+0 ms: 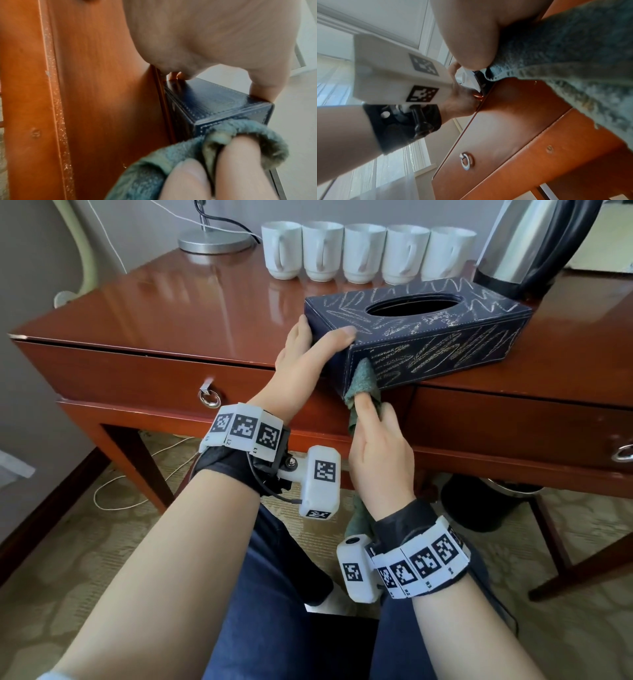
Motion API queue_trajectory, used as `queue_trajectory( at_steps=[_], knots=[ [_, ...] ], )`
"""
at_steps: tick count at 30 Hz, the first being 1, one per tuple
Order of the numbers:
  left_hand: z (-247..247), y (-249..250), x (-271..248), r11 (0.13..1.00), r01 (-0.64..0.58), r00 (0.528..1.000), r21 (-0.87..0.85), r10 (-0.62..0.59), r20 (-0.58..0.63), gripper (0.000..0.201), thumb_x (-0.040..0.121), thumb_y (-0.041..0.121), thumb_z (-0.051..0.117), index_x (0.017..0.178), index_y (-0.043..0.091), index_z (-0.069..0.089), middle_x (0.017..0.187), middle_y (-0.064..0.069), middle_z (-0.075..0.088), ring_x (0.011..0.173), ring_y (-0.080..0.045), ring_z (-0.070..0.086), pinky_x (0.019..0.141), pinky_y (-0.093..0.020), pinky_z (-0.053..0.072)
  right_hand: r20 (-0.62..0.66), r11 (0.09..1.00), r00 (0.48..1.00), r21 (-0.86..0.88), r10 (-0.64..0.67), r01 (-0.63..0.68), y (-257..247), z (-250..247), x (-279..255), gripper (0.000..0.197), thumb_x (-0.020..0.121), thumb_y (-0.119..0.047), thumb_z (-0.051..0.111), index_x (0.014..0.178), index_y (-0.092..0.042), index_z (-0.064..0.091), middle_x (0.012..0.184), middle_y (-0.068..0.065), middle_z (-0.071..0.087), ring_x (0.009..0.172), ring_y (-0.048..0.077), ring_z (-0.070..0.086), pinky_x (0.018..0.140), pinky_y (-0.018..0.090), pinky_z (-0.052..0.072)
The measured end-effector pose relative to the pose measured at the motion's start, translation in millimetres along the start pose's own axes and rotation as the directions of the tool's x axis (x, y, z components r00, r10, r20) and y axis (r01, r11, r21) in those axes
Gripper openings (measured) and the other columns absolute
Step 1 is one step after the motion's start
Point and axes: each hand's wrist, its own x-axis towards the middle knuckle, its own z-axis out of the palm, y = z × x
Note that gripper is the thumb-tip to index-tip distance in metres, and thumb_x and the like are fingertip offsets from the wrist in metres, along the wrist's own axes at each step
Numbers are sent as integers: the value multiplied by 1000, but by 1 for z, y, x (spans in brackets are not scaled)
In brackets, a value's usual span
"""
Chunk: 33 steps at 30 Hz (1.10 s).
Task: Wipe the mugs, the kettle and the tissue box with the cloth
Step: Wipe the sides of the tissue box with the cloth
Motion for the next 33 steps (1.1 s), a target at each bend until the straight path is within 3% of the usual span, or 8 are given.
queue_trajectory(
  at_steps=[7, 12, 15, 23, 26, 28, 31, 33],
  knots=[
    [0, -2, 2, 1000, -8, 1000, 9, 8, -18, 101, 60, 78, 63, 146, 30, 41, 149, 13, 40, 143, -16, 29, 118, -46, 22, 1, 999, 1000, -21, -28, 28, -5, -9, 11, 40, 88, -15, 32, 122, -16, 52, 94, 15, 52, 62, 31, 51, 50, 27, 30],
    [0, -2, 1, 1000, 4, 1000, 28, -4, -23, 109, 57, 81, 62, 149, 28, 38, 152, 13, 37, 143, -15, 27, 118, -46, 21, -24, 995, 995, 6, 100, -100, 4, -12, 10, 43, 92, -12, 34, 130, -10, 53, 97, 17, 54, 69, 36, 54, 55, 29, 30],
    [1, -1, 1, 999, 13, 1000, 39, -12, -29, 110, 57, 80, 62, 150, 30, 34, 154, 13, 32, 145, -14, 24, 119, -46, 19, 13, 999, 999, 19, 37, -37, -5, -6, 0, 43, 90, -13, 33, 127, -11, 55, 91, 16, 53, 62, 34, 52, 53, 28, 28],
    [2, 2, -2, 999, 7, 1000, 43, -6, -13, 100, 56, 82, 63, 143, 34, 45, 150, 11, 41, 142, -17, 30, 118, -48, 21, -25, 999, 999, 18, 46, -46, -2, -10, 7, 43, 90, -15, 31, 127, -14, 53, 93, 15, 51, 65, 34, 52, 52, 30, 31],
    [3, 3, -4, 998, 17, 1000, 64, -15, -26, 117, 51, 85, 64, 150, 31, 35, 155, 12, 33, 145, -15, 25, 119, -47, 19, -19, 996, 997, 30, 79, -78, 0, -5, 1, 41, 91, -7, 40, 129, -10, 55, 92, 17, 53, 64, 36, 52, 53, 29, 30],
    [3, 5, -5, 997, 26, 999, 74, -24, -32, 109, 56, 78, 61, 151, 31, 33, 156, 12, 29, 146, -14, 22, 119, -47, 18, -2, 998, 998, 27, 56, -56, -1, -2, -3, 41, 89, -4, 42, 127, -9, 56, 89, 17, 52, 59, 33, 49, 52, 28, 28],
    [4, 7, -8, 998, 13, 1000, 65, -13, -5, 82, 61, 74, 59, 136, 43, 47, 148, 15, 37, 142, -14, 27, 119, -46, 19, 12, 999, 999, 33, 30, -30, -4, -1, -6, 41, 87, -6, 41, 125, -10, 56, 86, 16, 50, 55, 26, 40, 50, 27, 26],
    [3, 7, -9, 997, 16, 1000, 73, -16, -5, 81, 62, 74, 60, 136, 43, 47, 148, 15, 38, 142, -14, 28, 118, -46, 20, 0, 999, 1000, 36, 0, 0, -6, -2, -4, 42, 87, -10, 35, 124, -12, 55, 86, 15, 49, 57, 20, 31, 49, 27, 26]
  ],
)
